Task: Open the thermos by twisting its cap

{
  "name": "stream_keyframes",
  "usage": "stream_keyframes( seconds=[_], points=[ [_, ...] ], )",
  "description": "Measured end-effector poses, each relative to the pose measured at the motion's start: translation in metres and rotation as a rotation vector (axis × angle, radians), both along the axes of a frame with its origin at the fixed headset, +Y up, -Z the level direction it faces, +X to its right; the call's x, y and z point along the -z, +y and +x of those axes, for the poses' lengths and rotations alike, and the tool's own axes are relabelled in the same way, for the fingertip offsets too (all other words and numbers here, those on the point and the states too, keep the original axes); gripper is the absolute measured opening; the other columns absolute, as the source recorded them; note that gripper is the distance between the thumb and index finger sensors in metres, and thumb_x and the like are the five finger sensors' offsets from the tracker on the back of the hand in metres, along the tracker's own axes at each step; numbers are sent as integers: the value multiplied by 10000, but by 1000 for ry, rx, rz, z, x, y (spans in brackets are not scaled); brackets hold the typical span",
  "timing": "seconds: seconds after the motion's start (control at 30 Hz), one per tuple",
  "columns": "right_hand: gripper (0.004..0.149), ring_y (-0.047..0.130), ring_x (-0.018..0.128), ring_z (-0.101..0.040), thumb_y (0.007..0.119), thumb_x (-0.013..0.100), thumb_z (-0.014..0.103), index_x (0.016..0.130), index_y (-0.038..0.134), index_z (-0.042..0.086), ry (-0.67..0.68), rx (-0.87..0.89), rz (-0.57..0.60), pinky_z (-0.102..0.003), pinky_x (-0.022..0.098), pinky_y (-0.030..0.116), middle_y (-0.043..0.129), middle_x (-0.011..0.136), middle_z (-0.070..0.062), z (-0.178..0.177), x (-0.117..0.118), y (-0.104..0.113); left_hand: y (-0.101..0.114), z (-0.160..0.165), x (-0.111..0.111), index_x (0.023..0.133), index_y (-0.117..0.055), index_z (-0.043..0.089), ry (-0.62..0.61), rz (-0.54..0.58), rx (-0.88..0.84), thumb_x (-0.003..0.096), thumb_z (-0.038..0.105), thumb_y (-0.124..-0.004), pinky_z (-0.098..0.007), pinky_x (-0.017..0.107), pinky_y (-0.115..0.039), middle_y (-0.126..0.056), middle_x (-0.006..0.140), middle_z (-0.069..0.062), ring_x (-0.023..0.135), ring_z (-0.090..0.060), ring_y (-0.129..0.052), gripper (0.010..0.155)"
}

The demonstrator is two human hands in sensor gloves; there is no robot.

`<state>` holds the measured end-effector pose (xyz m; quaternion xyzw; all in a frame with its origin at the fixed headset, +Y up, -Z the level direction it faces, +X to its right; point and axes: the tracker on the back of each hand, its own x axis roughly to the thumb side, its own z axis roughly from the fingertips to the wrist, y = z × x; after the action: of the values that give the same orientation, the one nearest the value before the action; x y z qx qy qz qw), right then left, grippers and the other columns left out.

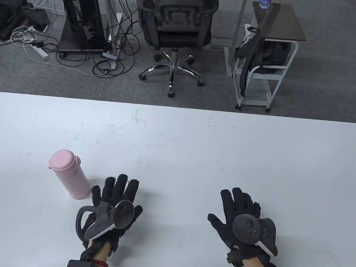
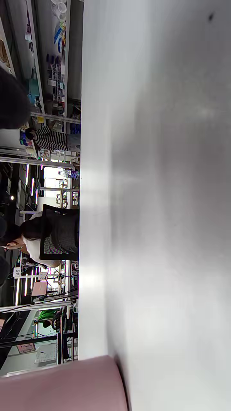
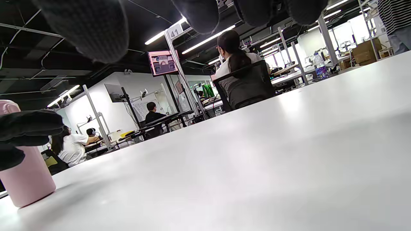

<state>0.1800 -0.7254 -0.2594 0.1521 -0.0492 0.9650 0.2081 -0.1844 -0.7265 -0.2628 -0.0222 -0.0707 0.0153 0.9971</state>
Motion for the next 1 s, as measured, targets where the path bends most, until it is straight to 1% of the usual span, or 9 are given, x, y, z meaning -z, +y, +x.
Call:
stream_keyframes(
  seconds=[0.43,0.5,0.57,0.67,0.73,0.8,0.87,0.9,1.0],
  points=[
    [843,426,921,-671,730,517,553,1126,426,56,2,35,-13,-845,565,317,364,1113,-365,2,0,-3,0,-7,-3,1166,-260,329,17,59,-72,534,597,-668,-787,762,-293,-265,1278,-40,1167,-439,-312,799],
    [848,422,923,-669,747,513,544,1127,419,58,9,34,-7,-845,566,313,354,1114,-362,2,1,-3,8,-10,-8,1162,-255,340,28,134,-116,539,579,-678,-775,784,-309,-269,1279,3,1179,-412,-319,790],
    [856,401,930,-668,771,507,530,1128,406,67,18,23,-2,-846,571,297,334,1119,-356,1,-1,-1,23,-14,-18,1151,-282,361,48,289,-142,545,541,-707,-730,834,-361,-302,1274,63,1198,-343,-370,762],
    [864,389,938,-661,792,501,513,1129,395,72,23,16,43,-846,576,286,321,1123,-348,1,-5,5,51,-42,-41,1129,-224,378,184,607,-138,576,483,-721,-653,872,-405,-248,1252,87,1193,-283,-339,751],
    [861,386,939,-659,795,500,506,1128,394,74,28,17,52,-845,578,283,317,1124,-346,0,-6,7,54,-65,-46,1108,-60,333,286,646,-210,581,496,-724,-660,855,-346,-95,1225,36,1166,-317,-194,863],
    [859,388,939,-658,794,500,505,1127,398,72,37,21,57,-845,578,283,320,1123,-346,0,-6,7,46,-98,-49,1058,96,255,441,637,-388,558,581,-741,-686,820,-269,81,1161,-49,1109,-371,-51,1028],
    [858,388,939,-658,798,499,503,1127,399,74,48,21,49,-847,577,280,320,1123,-346,-1,-6,7,33,-120,-47,1046,129,216,550,569,-568,526,646,-759,-701,809,-287,92,1157,-80,1108,-410,-62,1116],
    [862,388,939,-658,803,497,500,1127,399,73,57,19,46,-847,577,279,320,1123,-347,-1,-6,6,19,-133,-43,1057,121,212,581,488,-738,520,655,-774,-701,815,-296,86,1167,-87,1111,-427,-59,1134],
    [863,389,939,-658,807,495,497,1127,398,75,66,17,36,-847,577,278,319,1123,-345,-2,-6,5,-5,-148,-34,1065,124,208,620,333,-924,519,661,-804,-687,837,-330,64,1191,-84,1137,-428,-94,1168]
  ],
)
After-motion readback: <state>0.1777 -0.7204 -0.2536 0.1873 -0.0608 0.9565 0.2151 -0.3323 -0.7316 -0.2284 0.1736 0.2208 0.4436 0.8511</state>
